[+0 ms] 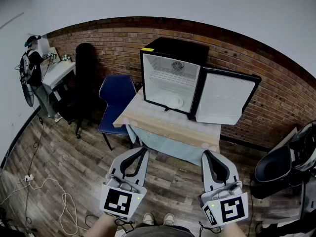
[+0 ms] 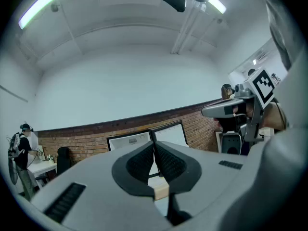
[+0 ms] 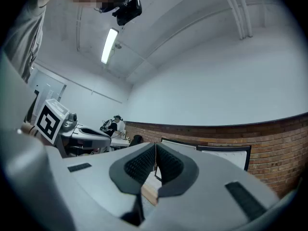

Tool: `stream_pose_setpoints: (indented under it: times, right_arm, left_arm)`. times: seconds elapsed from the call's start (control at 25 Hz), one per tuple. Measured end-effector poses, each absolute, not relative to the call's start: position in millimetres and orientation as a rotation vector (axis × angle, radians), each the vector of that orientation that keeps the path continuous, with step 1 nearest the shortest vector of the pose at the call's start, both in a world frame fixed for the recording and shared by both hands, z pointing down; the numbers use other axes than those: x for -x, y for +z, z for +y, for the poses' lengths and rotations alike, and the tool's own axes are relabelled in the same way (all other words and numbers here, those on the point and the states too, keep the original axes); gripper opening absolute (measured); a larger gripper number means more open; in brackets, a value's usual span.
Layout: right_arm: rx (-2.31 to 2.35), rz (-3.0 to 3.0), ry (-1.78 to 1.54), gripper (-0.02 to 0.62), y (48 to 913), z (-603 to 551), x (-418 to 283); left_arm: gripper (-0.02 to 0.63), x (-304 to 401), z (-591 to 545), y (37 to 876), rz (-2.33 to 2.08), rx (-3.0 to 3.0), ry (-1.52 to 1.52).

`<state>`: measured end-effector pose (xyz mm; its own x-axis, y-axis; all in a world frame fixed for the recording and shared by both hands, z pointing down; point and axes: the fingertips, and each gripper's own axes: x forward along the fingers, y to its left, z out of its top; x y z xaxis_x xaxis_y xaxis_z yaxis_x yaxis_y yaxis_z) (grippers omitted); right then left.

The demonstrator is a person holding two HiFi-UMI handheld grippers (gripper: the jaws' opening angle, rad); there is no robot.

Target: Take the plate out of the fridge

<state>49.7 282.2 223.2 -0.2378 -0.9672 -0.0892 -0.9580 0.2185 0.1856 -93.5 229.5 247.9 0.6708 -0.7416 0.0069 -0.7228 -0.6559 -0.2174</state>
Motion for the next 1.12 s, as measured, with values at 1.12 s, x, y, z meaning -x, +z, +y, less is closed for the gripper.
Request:
stream_pose_setpoints:
  times: [1.12]
  right_arm:
    - [-1.856, -2.493, -0.257, 0.031, 240.6, 264.3, -89.7]
  left_arm:
    - [0.021, 48.5, 225.8, 261.6, 1.245, 2.669, -0.194]
